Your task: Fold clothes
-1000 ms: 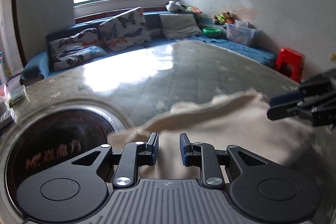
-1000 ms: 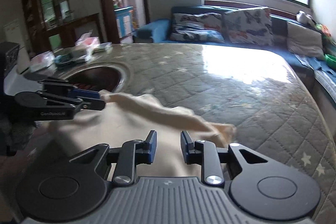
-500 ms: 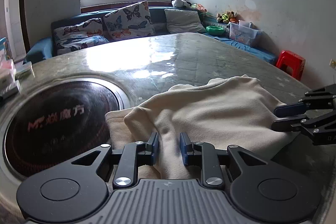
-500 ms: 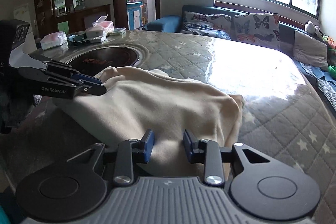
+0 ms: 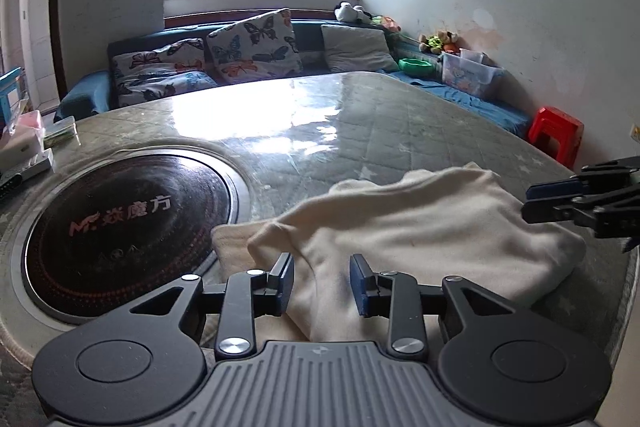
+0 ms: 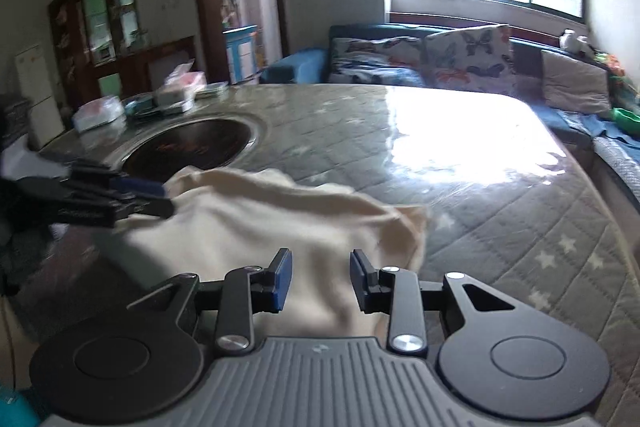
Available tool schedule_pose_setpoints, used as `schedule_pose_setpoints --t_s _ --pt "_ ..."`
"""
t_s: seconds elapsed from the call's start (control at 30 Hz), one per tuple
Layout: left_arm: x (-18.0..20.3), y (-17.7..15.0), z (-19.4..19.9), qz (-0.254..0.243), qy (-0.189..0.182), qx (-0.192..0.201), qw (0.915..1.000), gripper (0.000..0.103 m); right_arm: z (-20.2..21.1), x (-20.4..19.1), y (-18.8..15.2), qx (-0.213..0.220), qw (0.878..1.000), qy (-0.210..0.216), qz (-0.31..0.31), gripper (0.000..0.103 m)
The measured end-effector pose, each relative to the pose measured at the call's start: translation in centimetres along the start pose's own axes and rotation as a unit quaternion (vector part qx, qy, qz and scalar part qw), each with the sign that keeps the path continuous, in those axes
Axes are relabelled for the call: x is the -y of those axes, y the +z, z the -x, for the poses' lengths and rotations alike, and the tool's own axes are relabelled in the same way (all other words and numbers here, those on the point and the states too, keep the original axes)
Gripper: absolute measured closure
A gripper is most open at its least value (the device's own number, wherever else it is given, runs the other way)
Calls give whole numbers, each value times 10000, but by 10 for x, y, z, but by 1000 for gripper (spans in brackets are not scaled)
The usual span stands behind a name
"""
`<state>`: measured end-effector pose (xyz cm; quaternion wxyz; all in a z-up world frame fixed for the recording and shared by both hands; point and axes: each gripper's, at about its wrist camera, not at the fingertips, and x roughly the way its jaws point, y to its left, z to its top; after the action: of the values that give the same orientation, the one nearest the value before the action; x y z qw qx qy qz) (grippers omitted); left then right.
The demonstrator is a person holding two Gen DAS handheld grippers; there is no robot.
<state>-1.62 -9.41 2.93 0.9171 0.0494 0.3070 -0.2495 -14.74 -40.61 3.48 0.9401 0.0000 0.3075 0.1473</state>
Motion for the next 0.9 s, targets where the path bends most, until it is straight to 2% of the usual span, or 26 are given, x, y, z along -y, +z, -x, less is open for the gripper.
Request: schedule_pose_setpoints --t_s 0.17,0.27,0.47,0.63,0.67,0.8,0.9 --pt "-6 -2 -8 38 92 -120 9999 68 -28 17 1 -210 9992 -69 -344 71" --pt "-8 0 -7 31 74 -103 9999 68 -31 23 -3 -305 9984 -7 -468 71" --pt "-10 13 -16 100 139 -18 9999 69 -32 24 13 -133 9990 -120 -416 71" --pt "-17 11 -18 185 256 -68 9995 68 -55 27 15 -303 9985 -158 -429 71" --pt "-18 11 -18 190 279 -71 9994 70 -57 27 14 -326 9985 -174 -414 71" --pt "-22 9 -15 210 374 -84 9990 70 -48 17 16 -255 9991 -251 -215 71" --pt "-14 6 -3 190 248 18 9995 69 -40 6 18 -199 9997 -142 -82 71"
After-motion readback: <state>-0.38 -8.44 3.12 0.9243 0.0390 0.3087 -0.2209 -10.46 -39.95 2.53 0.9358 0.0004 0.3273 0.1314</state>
